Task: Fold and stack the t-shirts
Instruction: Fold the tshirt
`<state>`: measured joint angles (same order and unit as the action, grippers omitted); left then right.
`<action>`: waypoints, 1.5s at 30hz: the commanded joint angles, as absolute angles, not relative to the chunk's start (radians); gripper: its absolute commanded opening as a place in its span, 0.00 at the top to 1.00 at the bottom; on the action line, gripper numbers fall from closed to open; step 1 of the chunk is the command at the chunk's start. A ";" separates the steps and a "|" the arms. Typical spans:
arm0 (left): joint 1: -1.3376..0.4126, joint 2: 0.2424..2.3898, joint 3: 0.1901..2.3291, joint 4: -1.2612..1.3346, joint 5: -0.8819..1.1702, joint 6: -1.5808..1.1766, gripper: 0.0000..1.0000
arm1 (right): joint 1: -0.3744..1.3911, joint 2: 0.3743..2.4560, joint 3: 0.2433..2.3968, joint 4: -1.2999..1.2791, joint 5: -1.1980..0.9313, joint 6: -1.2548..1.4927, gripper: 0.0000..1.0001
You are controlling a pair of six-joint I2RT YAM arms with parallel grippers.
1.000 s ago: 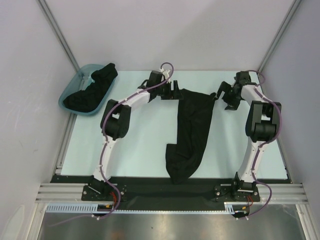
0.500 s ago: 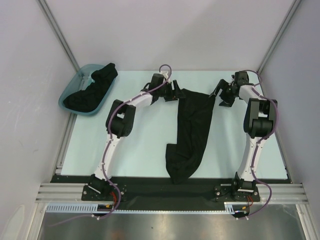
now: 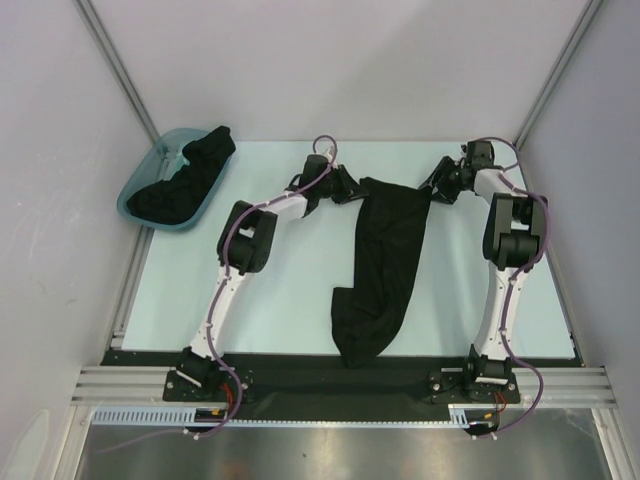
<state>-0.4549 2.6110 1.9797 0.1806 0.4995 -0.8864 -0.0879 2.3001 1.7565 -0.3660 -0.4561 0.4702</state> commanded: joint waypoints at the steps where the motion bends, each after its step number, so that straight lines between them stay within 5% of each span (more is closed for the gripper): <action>1: -0.443 2.623 1.982 0.294 0.480 -0.966 0.79 | -0.071 2.384 1.802 -0.391 -0.439 0.463 0.46; 6: -0.417 2.620 1.974 0.330 0.456 -0.983 0.99 | -0.051 2.427 1.868 -0.381 -0.453 0.469 0.83; 9: -0.402 2.600 1.962 0.354 0.445 -0.982 1.00 | -0.037 2.437 1.904 -0.338 -0.457 0.483 1.00; 23: -0.252 2.628 2.080 0.405 0.379 -0.940 1.00 | 0.038 2.629 2.261 -0.095 -0.437 0.633 0.99; 26: -0.224 2.683 2.204 0.359 0.385 -0.922 0.92 | 0.044 2.710 2.409 -0.098 -0.431 0.644 0.91; 27: -0.221 2.700 2.235 0.333 0.380 -0.908 0.84 | 0.048 2.733 2.440 -0.100 -0.431 0.650 0.86; 28: -0.218 2.701 2.278 0.284 0.373 -0.896 0.74 | 0.048 2.753 2.483 -0.101 -0.431 0.667 0.68; 30: -0.213 2.660 2.280 0.243 0.373 -0.845 0.41 | 0.048 2.752 2.490 -0.098 -0.431 0.675 0.51; 32: -0.212 2.605 2.247 0.157 0.373 -0.770 0.22 | 0.046 2.721 2.485 -0.136 -0.417 0.669 0.42; 36: -0.213 2.380 1.971 0.058 0.356 -0.649 0.17 | 0.035 2.602 2.428 -0.326 -0.400 0.597 0.18; 45: -0.279 1.788 1.230 0.008 0.472 -0.491 0.27 | 0.031 2.052 1.883 -0.652 -0.327 0.514 0.14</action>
<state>-0.2333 1.9518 1.3720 0.0185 0.4084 -0.5880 0.0299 2.3020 2.0159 -0.5159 -0.3363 0.5411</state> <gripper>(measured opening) 0.731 0.862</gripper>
